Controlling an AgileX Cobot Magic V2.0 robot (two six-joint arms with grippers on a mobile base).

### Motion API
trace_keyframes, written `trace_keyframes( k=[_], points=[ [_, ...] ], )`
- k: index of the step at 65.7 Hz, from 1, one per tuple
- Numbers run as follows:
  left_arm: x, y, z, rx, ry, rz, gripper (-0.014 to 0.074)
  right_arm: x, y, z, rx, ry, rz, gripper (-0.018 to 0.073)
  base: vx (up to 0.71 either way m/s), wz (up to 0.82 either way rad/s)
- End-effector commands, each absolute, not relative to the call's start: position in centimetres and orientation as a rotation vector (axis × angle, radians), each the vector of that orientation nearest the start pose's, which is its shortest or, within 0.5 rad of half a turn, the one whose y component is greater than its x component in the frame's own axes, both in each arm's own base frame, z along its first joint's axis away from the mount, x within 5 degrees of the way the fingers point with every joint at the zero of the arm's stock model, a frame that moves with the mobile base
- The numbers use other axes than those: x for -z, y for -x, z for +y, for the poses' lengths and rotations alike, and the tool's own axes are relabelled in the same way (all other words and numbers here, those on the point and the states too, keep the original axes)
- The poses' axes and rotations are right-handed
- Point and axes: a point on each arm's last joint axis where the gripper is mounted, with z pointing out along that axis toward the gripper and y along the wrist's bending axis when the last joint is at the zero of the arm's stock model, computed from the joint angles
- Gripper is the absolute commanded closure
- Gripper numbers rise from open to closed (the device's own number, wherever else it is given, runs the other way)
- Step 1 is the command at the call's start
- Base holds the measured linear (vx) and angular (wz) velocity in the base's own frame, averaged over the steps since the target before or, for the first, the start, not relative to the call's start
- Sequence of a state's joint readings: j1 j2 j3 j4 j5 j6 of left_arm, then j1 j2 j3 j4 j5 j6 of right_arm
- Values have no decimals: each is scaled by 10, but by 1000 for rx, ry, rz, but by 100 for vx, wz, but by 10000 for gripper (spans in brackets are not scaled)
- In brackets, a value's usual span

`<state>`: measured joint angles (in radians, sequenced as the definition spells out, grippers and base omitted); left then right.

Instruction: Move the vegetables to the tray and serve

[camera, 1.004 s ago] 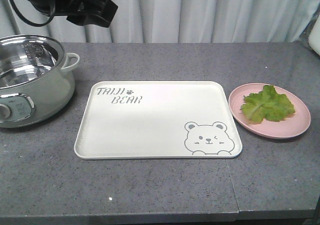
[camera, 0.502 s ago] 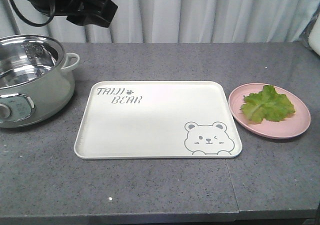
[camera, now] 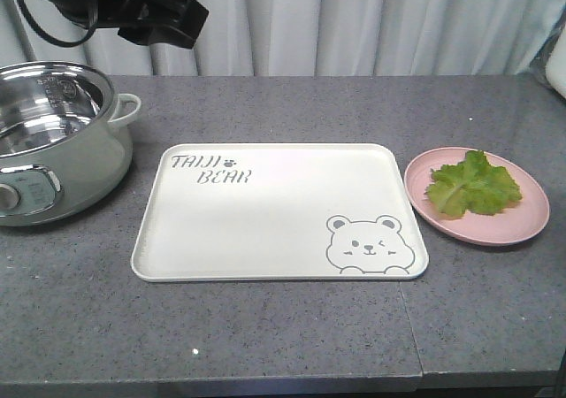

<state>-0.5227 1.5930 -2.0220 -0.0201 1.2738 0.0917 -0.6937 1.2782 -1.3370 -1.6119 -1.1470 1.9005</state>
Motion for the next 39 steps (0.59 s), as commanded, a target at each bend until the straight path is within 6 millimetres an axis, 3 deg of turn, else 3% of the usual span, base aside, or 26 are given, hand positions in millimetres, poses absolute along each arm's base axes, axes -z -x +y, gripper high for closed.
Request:
trace_keyframes(
  k=[1, 6, 39],
  points=[
    [-504, -262, -155, 268, -681, 2152, 294, -480, -228, -86, -425, 217, 1519, 179, 0, 0],
    [-504, -262, -155, 268, -681, 2152, 294, -472, -230, -89, -362, 195, 1628, 179, 0, 0],
    [-504, -262, -155, 268, -681, 2151, 294, -481, -221, -84, -357, 173, 1605, 179, 0, 0]
  ],
)
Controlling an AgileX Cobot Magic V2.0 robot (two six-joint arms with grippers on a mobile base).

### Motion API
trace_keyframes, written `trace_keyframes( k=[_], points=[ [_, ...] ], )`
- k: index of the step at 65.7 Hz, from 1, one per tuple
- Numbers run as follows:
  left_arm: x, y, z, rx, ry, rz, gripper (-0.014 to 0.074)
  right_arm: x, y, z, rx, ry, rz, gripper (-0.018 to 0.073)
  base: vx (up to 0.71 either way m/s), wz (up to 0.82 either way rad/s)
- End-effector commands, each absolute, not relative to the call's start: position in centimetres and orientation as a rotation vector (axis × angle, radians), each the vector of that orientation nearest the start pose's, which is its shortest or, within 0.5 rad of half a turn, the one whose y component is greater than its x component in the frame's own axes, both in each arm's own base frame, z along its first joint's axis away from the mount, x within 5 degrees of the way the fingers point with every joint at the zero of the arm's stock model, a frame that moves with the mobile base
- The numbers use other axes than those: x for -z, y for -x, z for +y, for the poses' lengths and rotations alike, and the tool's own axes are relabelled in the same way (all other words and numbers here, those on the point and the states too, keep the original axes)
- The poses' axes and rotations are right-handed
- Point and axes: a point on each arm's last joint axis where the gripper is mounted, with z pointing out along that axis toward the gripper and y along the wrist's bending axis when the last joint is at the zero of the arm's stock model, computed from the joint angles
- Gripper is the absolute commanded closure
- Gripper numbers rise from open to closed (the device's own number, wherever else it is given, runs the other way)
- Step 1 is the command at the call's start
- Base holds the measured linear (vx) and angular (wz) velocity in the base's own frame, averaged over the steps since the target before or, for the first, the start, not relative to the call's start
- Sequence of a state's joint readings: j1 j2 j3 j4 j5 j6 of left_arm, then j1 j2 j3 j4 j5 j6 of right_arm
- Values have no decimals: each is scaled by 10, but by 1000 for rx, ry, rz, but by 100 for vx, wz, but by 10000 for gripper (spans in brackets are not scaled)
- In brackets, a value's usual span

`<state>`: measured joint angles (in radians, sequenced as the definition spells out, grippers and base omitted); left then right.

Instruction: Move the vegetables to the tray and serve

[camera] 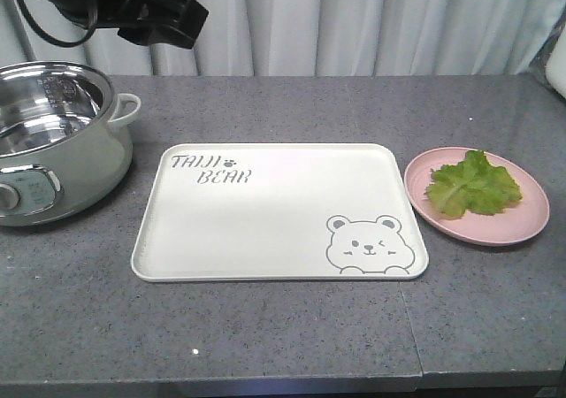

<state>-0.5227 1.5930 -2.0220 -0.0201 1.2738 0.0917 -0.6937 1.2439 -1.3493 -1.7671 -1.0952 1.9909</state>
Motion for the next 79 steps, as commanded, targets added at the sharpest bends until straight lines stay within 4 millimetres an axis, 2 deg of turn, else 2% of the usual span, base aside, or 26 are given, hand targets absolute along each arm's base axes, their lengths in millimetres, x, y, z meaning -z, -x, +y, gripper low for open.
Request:
trace_keyframes(
  k=[1, 12, 21, 22, 37, 54, 68, 79],
  points=[
    [-504, -262, -155, 268, -681, 2151, 294, -481, -222, -84, -360, 174, 1604, 179, 0, 0],
    [-504, -262, -155, 268, -681, 2151, 294, -483, -220, -82, -370, 174, 1597, 179, 0, 0],
    [-504, -262, -155, 268, -681, 2151, 294, -490, -219, -80, -465, 160, 1453, 179, 0, 0],
    [-504, -262, -155, 268, -681, 2151, 294, -470, -218, -77, -428, 230, 1645, 179, 0, 0],
    [-504, -262, -155, 268, -681, 2151, 294, -474, -213, -73, -406, 234, 1626, 179, 0, 0],
    [-504, -262, -155, 268, -681, 2151, 294, -493, -204, -73, -275, 157, 1513, 179, 0, 0],
    [-504, -262, -155, 268, -681, 2151, 294, -512, -202, -87, -239, -45, 1323, 179, 0, 0],
    [-504, -262, -155, 268, -681, 2151, 294, -520, -194, -82, -221, -32, 1259, 179, 0, 0]
  ],
)
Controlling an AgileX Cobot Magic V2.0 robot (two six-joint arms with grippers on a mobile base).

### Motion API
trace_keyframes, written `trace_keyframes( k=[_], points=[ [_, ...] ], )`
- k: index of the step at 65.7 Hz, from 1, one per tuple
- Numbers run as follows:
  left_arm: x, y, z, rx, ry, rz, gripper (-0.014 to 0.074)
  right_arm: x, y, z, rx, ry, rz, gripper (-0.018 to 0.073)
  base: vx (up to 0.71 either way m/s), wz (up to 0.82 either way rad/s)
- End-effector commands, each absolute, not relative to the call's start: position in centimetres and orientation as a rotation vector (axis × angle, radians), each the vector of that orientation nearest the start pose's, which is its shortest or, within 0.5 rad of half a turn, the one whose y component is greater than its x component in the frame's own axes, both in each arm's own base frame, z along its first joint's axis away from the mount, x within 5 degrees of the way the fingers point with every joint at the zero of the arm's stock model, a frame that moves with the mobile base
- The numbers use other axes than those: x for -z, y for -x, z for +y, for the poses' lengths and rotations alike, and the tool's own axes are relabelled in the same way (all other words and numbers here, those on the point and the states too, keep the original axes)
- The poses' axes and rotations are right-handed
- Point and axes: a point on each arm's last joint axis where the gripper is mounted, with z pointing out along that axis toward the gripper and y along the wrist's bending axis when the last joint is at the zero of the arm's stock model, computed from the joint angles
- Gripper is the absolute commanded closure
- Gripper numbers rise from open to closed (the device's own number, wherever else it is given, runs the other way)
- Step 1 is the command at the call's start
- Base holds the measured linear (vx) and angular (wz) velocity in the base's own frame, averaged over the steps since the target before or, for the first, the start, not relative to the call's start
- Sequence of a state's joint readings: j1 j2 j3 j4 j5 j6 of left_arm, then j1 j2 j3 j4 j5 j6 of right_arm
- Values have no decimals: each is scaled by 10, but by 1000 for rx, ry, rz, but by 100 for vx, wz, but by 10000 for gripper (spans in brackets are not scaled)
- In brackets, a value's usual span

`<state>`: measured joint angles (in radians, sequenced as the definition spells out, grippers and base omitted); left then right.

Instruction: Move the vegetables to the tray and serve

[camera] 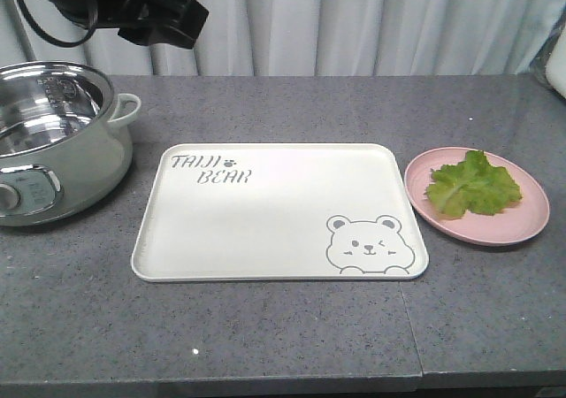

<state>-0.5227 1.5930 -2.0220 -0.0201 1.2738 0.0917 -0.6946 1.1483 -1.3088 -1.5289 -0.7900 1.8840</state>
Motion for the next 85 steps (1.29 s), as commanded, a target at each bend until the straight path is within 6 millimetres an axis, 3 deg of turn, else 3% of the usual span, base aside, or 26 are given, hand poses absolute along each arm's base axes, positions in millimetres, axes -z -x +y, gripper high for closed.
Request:
trace_keyframes(
  k=[1, 23, 60, 72, 85],
  points=[
    [-504, -262, -155, 268, -681, 2151, 294, -521, -194, -81, -220, -30, 1257, 179, 0, 0],
    [-504, -262, -155, 268, -681, 2151, 294, -527, -182, -71, -235, 55, 1100, 179, 0, 0],
    [-504, -262, -155, 268, -681, 2151, 294, -492, -161, -87, -162, -187, 789, 179, 0, 0],
    [-504, -262, -155, 268, -681, 2151, 294, -481, -173, -81, -104, -132, 926, 179, 0, 0],
    [-504, -262, -155, 268, -681, 2151, 294, -477, -175, -84, -182, -209, 956, 179, 0, 0]
  ],
)
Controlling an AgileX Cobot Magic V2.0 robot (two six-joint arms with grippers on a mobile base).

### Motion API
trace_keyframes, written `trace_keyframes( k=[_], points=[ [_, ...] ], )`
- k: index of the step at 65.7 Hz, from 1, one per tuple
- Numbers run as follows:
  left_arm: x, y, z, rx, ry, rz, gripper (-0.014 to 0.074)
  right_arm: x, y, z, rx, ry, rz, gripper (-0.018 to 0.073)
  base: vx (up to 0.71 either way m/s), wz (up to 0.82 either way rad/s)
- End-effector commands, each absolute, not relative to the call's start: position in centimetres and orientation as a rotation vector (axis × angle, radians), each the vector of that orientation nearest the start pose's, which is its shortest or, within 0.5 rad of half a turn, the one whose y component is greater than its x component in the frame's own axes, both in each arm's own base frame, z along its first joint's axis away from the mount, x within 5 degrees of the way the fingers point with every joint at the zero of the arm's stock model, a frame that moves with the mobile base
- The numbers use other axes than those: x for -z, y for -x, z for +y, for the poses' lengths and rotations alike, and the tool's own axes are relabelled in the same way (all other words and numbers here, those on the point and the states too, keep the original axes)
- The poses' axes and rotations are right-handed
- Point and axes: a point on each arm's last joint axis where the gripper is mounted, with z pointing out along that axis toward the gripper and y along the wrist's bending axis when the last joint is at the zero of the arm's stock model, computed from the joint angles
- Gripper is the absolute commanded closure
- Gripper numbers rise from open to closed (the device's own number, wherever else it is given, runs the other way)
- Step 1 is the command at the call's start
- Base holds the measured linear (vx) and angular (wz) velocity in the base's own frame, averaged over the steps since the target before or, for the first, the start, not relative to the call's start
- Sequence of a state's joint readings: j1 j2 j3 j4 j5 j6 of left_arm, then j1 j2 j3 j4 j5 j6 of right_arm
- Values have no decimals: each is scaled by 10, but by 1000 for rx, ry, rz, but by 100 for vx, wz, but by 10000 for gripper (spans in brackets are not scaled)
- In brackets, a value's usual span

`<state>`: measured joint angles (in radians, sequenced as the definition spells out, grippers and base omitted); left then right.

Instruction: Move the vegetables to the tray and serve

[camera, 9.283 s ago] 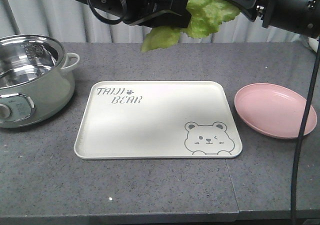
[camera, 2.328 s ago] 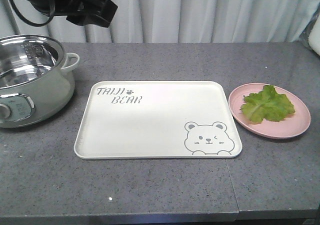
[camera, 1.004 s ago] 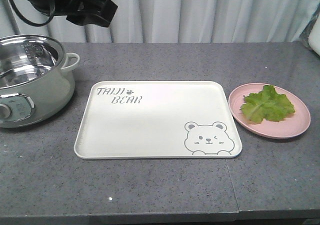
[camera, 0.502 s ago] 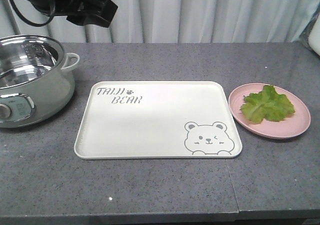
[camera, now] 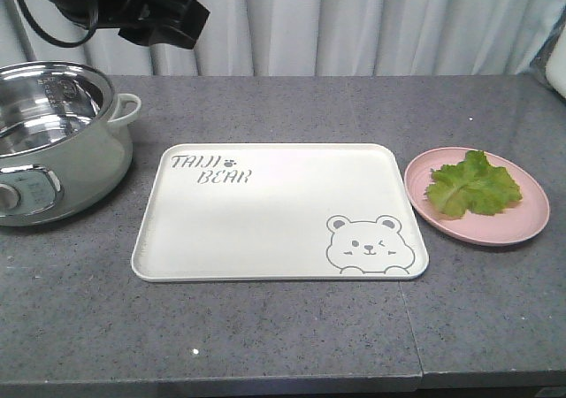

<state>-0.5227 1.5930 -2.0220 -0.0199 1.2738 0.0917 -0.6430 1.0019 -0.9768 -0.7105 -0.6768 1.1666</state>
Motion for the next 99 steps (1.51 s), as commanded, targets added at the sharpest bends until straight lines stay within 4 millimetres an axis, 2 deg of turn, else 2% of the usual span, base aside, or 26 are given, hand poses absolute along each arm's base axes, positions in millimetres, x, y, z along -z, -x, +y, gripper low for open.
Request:
trace_keyframes(
  k=[1, 15, 25, 32, 47, 56, 67, 89, 99],
  points=[
    [-504, -262, -155, 268, -681, 2151, 294, -477, -176, -83, -185, -208, 961, 179, 0, 0],
    [-504, -262, -155, 268, -681, 2151, 294, -463, -184, -69, -27, 34, 1246, 179, 0, 0],
    [-504, -262, -155, 268, -681, 2151, 294, -455, -186, -67, 253, 297, 1439, 179, 0, 0],
    [-504, -262, -155, 268, -681, 2151, 294, -460, -184, -67, 365, 392, 1475, 179, 0, 0],
    [-504, -262, -155, 268, -681, 2151, 294, -476, -180, -62, 396, 427, 1426, 179, 0, 0],
    [-504, -262, -155, 268, -681, 2151, 294, -474, -179, -55, 358, 513, 1420, 179, 0, 0],
    [-504, -262, -155, 268, -681, 2151, 294, -474, -179, -53, 292, 492, 1433, 179, 0, 0],
    [-504, -262, -155, 268, -681, 2151, 294, -475, -179, -54, -256, -34, 1507, 179, 0, 0],
    [-504, -262, -155, 268, -681, 2151, 294, -474, -179, -53, -274, -32, 1508, 179, 0, 0]
  ],
)
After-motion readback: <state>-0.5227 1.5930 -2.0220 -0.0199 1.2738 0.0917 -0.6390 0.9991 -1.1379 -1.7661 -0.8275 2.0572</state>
